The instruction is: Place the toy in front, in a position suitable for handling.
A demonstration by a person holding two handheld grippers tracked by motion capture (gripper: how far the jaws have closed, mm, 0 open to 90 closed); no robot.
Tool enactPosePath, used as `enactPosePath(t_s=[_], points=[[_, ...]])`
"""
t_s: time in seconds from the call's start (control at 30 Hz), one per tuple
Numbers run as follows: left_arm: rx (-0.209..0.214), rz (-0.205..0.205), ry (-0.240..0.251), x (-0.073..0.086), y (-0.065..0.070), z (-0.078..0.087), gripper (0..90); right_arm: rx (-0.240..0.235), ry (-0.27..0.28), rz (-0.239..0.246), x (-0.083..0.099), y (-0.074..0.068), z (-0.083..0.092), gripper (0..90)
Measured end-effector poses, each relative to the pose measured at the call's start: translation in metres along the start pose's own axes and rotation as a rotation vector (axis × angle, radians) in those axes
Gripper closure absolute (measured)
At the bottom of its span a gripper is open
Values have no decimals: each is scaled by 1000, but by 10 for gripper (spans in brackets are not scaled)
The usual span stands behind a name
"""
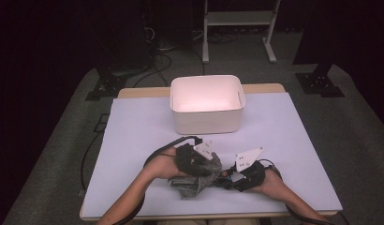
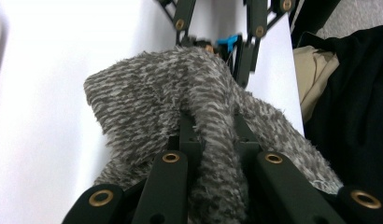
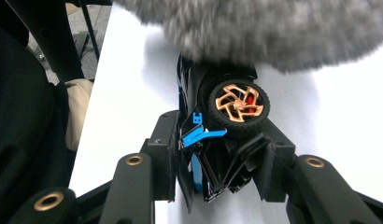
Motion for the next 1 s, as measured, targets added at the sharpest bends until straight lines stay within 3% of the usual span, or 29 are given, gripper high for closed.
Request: enactPosePath(t_s=[0.23,0.67,0.83,1.0], points=[[-44,46,22,26,0,17,795,1,-6,2,0,0,0,565],[-69,72,48,47,2,30,795,-6,-7,1,0,1,0,566],[-50,54,65,38,2,24,795,-9,-6,-5,0,1,0,566],[-17,1,60,13,0,8,796,-9,-8,-7,-1,1,0,566]])
Point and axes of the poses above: each handheld gripper's, and its own axes: z roughly backward along the jaws, x roughly out of its underside, y roughly to its right, the point moved 5 cm from there along -z, roughly forward along the jaws, and after that the axes turned 8 degrees about -z, right-handed, at the moved point
